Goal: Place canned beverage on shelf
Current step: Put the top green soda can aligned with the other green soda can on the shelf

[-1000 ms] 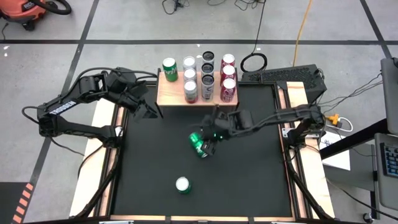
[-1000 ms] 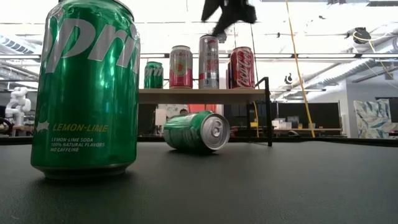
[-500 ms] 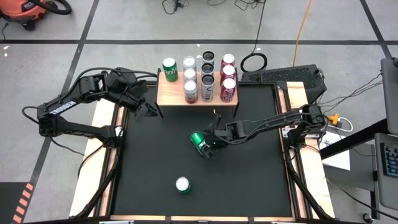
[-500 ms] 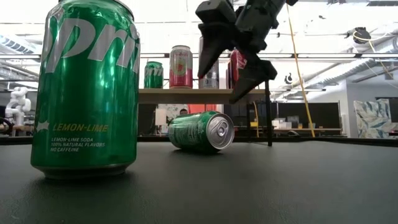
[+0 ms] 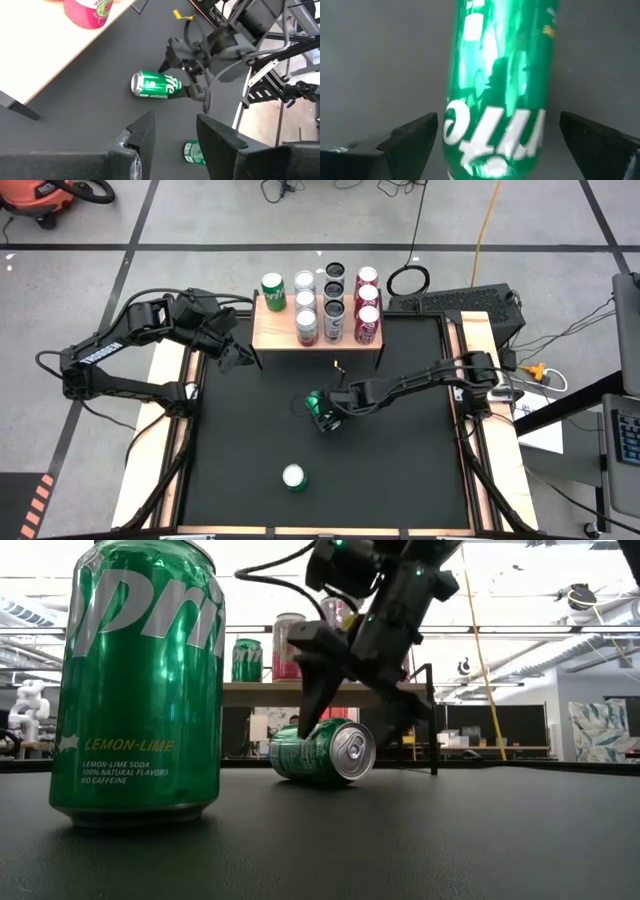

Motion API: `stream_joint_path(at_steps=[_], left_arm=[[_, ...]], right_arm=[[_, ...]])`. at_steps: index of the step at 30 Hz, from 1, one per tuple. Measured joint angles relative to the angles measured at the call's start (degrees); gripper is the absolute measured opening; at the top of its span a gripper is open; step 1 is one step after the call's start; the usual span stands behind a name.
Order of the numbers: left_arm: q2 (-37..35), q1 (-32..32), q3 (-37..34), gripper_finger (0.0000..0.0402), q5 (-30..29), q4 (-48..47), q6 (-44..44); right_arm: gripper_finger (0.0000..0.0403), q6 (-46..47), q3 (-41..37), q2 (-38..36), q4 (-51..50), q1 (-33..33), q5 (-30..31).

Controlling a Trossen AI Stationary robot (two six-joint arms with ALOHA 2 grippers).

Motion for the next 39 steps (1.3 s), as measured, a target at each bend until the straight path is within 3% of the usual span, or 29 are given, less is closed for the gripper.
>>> stream_joint_path(at_steps=[7, 17, 24, 33, 39], left_arm=[[0.02, -0.01, -0.02, 0.0146, -0.30, 0.02, 0.01], [0.02, 0.00, -0.02, 0.0146, -1.70, 0.02, 1.67], [0.02, 0.01, -0.02, 0.0146, -1.94, 0.02, 4.06], [0.04, -1.25, -0.02, 0.0146, -0.49, 0.69, 12.10], [0.08, -4.41, -0.02, 0.0146, -0.45, 7.26, 15.69]], right_arm=[[0.0374, -2.05, 0.02, 2.93, 2.05, 0.05, -2.72], [0.0262, -2.84, 0.02, 2.29, 2.08, -0.01, -4.89], [0.0274, -5.62, 0.02, -0.73, 1.43, -0.37, -13.20], [0.0273, -10.67, 0.02, -10.23, -0.84, -0.45, -12.76], [0.0273, -18.58, 0.02, -17.88, -1.17, -0.36, -11.63]])
